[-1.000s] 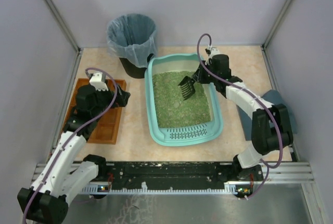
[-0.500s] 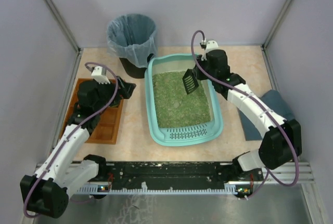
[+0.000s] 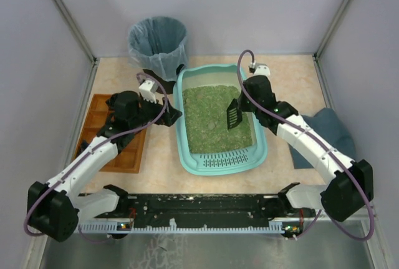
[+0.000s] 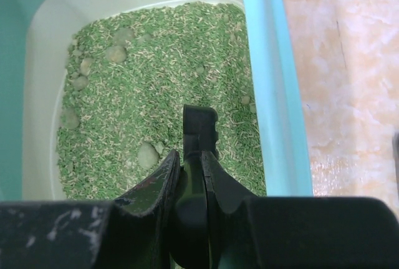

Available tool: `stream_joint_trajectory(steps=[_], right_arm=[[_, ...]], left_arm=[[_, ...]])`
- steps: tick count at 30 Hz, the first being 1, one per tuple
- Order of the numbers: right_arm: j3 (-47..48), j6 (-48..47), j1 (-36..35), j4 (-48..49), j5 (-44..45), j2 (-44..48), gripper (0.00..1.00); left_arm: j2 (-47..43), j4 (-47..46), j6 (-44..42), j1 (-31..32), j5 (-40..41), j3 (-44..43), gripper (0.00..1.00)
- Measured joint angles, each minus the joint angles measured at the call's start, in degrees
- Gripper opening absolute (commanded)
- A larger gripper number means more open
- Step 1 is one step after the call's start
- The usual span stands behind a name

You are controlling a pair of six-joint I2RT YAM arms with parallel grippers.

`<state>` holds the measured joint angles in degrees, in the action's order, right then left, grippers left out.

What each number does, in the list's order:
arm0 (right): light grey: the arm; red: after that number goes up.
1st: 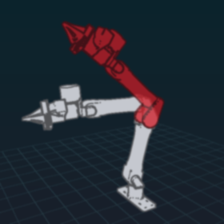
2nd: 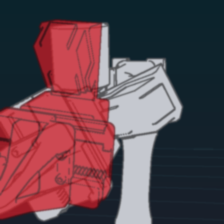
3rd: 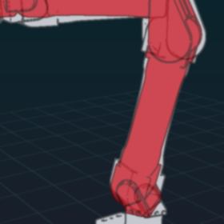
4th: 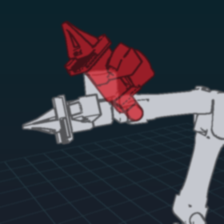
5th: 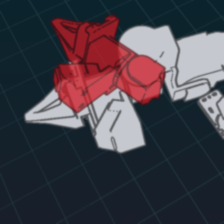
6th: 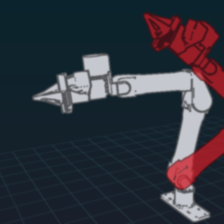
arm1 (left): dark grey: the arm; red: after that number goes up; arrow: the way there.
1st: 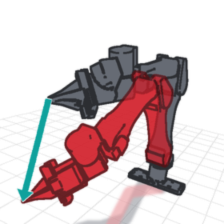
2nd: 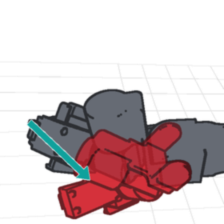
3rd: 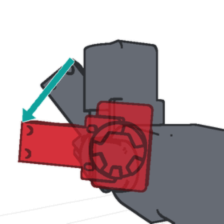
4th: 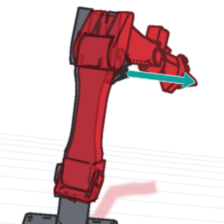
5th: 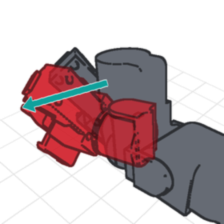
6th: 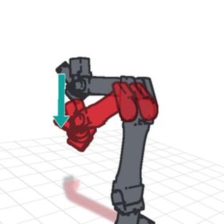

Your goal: Clean the litter box

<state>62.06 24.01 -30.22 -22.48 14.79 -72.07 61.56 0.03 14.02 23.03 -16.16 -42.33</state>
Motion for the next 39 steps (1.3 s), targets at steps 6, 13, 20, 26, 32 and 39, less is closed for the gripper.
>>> stream_joint_trajectory(steps=[6, 13, 20, 26, 32, 39], right_arm=[[-3.8, 4.1, 0.0, -0.5, 1.6, 1.6, 0.0], [-8.6, 7.2, 0.0, 1.9, 1.4, 2.3, 0.0], [-12.7, 10.6, 0.0, 7.6, 0.6, 2.8, 0.0], [-16.9, 14.3, 0.0, 13.3, -1.4, 2.8, 0.0], [-18.3, 17.2, 0.0, 17.8, -4.6, 0.9, 0.0], [-18.6, 20.7, -1.1, 22.6, -6.8, -2.7, 0.0]], left_arm=[[4.2, 2.2, -4.1, 4.3, 0.6, -4.4, 0.88], [7.5, 5.1, -7.6, 5.1, 1.0, -5.2, 0.83], [10.8, 6.9, -9.5, 5.8, 0.7, -5.9, 0.74], [13.6, 9.7, -11.1, 6.8, -0.2, -7.5, 0.71], [14.4, 11.3, -12.5, 7.5, -0.2, -8.5, 0.68], [15.1, 12.5, -12.9, 8.1, 0.0, -9.5, 0.67]])
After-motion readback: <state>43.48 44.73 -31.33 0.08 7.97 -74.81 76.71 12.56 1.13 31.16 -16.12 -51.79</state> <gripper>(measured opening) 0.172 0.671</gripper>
